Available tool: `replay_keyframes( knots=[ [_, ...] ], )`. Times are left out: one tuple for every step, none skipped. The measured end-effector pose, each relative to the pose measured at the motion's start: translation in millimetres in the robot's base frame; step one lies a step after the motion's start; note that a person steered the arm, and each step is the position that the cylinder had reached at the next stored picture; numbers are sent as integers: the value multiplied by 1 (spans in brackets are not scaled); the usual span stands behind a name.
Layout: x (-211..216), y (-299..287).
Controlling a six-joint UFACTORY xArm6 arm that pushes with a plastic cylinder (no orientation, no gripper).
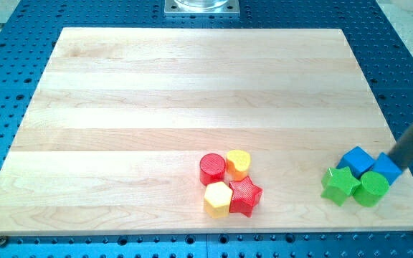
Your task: Push the blue blocks top right to the green blocks
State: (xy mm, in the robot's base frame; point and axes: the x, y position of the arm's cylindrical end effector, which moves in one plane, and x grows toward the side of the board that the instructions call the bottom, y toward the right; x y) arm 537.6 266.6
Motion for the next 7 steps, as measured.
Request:
replay_keyframes(
  knots=[
    [2,-10],
    [2,-9],
    [3,2],
    [32,32],
    [55,24],
    [49,-18],
    [27,-60]
  ],
)
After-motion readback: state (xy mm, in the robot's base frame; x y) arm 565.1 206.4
